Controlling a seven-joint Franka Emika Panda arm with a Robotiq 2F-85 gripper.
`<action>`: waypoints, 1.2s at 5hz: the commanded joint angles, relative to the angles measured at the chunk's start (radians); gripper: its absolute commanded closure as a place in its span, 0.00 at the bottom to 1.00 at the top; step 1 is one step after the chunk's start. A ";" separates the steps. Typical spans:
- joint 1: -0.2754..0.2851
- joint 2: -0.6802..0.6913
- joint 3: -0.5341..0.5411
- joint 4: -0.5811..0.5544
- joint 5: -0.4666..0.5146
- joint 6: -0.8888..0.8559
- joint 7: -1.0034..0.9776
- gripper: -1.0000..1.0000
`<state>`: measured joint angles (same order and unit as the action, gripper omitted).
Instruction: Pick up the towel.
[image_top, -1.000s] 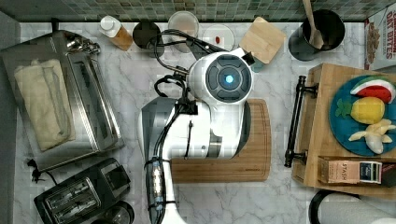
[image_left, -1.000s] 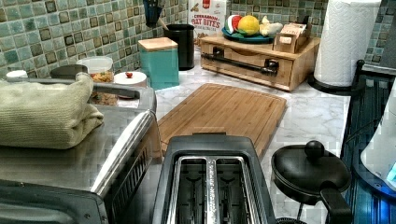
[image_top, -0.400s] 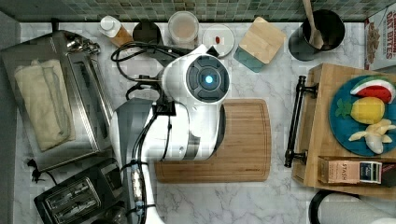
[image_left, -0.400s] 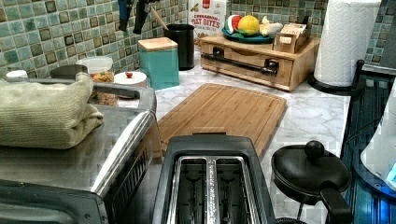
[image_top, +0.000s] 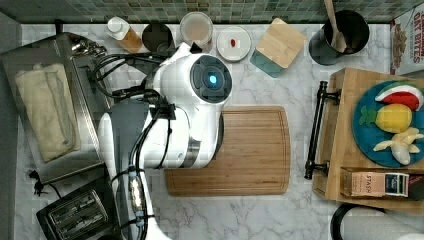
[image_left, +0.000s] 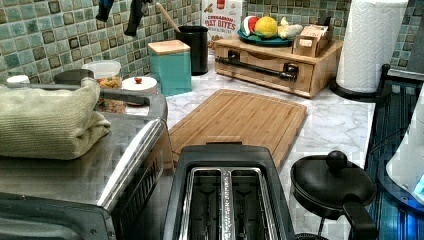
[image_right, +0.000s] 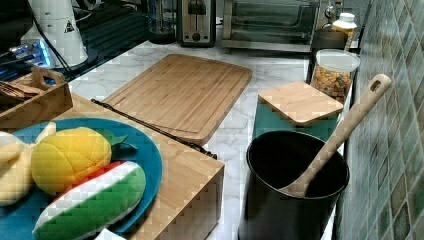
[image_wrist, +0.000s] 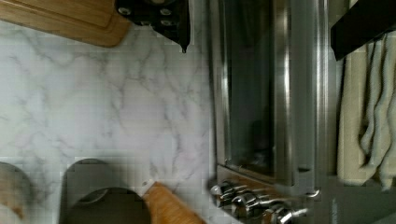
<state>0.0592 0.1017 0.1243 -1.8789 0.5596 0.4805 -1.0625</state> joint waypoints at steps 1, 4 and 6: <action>0.022 0.065 0.041 0.250 0.141 -0.184 -0.189 0.00; 0.083 0.121 0.113 0.315 0.161 -0.212 -0.229 0.00; 0.139 0.183 0.143 0.349 0.123 -0.176 -0.162 0.00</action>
<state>0.1434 0.2722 0.2214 -1.6943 0.6978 0.2815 -1.2393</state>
